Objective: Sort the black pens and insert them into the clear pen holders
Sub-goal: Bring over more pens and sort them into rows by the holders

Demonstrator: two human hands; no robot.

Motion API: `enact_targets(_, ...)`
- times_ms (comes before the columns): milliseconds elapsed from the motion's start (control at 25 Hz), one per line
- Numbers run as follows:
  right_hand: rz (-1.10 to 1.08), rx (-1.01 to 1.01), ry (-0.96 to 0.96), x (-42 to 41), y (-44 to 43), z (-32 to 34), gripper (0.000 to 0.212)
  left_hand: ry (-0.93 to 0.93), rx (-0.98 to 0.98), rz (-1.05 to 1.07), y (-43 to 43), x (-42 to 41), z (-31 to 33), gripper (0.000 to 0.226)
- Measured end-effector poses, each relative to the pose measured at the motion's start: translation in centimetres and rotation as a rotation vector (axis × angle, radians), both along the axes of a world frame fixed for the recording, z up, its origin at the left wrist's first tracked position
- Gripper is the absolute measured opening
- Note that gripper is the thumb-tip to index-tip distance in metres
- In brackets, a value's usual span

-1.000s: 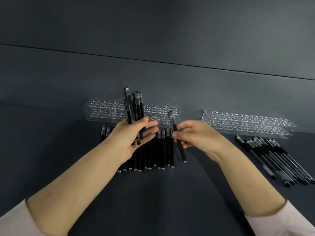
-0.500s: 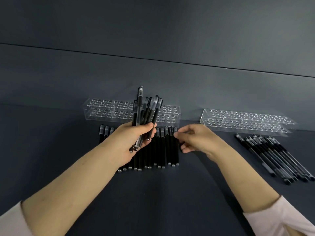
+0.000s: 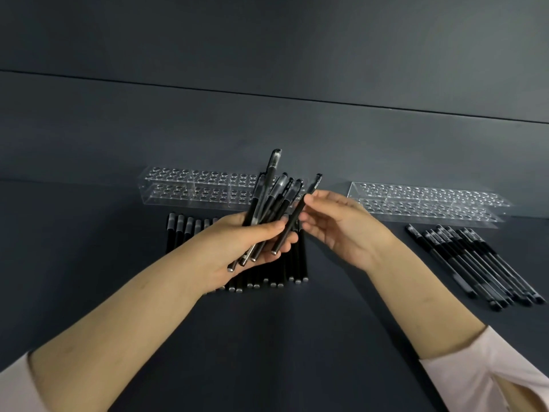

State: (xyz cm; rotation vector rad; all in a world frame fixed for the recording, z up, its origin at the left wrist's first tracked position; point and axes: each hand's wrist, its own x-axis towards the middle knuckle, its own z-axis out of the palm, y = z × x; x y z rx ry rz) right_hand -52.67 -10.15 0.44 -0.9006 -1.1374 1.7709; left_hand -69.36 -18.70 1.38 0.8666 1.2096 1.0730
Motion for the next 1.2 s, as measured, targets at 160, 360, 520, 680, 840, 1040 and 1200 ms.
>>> enact_targets(160, -0.216, 0.015, -0.089, 1.3, 1.5, 0.2, 0.006, -0.008, -0.01, 0.089, 0.1, 0.0, -0.1, 0.019)
enact_targets(360, -0.224, 0.17, -0.61, 1.4, 1.8, -1.9, 0.007, -0.031, -0.031, 0.159, 0.2, -0.2, -0.1, 0.02)
enact_targets(520, -0.184, 0.203, -0.668, 0.7, 1.7, -2.7, 0.02, -0.071, -0.029, 0.134, 0.1, -0.1, -0.1, 0.022)
enact_targets(680, -0.218, 0.266, -0.655, 0.5, 1.6, -2.4, 0.024, -0.047, -0.029, 0.089, 0.0, 0.1, -0.2, 0.021)
enact_targets(840, -0.076, 0.169, -0.358, 0.1, 0.9, -1.2, 0.023, -0.044, -0.034, 0.023, -0.2, 0.5, -0.2, 0.017)
enact_targets(1040, -0.139, 0.036, -0.075, 0.1, 1.1, -0.6, 0.011, -0.07, -0.028, 0.035, -0.2, 0.8, -0.4, 0.02)
enact_targets(1200, -0.34, 0.122, -0.354, 2.4, 2.7, -0.7, 0.017, -0.097, -0.035, 0.118, 0.2, 0.4, -0.5, 0.02)
